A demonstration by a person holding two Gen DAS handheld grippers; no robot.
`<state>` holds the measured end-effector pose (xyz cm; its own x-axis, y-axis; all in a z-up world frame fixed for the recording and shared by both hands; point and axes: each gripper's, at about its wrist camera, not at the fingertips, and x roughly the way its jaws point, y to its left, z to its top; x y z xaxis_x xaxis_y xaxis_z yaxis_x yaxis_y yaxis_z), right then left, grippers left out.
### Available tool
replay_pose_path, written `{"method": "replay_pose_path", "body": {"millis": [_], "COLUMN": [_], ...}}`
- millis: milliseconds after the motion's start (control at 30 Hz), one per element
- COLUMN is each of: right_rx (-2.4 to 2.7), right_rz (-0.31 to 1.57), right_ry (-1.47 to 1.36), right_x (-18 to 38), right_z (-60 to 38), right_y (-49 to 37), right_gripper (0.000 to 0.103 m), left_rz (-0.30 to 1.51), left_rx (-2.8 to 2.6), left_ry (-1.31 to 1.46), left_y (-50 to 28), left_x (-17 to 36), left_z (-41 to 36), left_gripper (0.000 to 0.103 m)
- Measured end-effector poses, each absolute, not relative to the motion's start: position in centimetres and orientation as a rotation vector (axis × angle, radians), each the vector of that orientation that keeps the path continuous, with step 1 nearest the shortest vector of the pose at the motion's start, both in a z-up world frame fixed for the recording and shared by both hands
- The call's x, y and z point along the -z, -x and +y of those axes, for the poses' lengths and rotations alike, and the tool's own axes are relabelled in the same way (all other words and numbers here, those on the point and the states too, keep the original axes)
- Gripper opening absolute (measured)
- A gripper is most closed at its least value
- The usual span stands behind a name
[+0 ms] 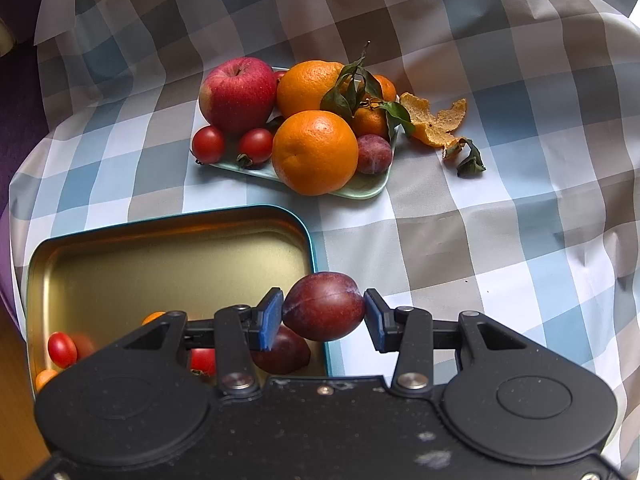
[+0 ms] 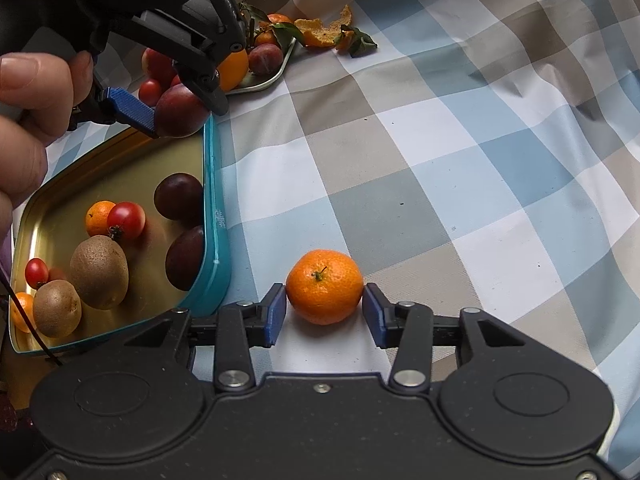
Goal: Organize fruits
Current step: 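Lift and carry the plum and the mandarin over the gold tray with both grippers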
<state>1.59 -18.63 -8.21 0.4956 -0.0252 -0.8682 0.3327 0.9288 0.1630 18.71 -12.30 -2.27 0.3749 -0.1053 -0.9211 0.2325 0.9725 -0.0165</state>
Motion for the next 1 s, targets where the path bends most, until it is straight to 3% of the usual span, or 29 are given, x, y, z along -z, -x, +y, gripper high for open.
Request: {"method": "replay_pose_path", "body": {"millis": [1000], "right_rx": [0.316], "right_rz": [0.969], "right_ry": [-0.461], "right_x": [6.5], "right_z": [-21.3], "right_y": [0.2], "right_gripper": [0.051], "left_rz": [1.141], "left_rx": [0.170], "left_ry": [-0.095], "left_y": [-18.8], "left_x": [1.0], "left_z": [-10.5], "left_gripper": [0.044]}}
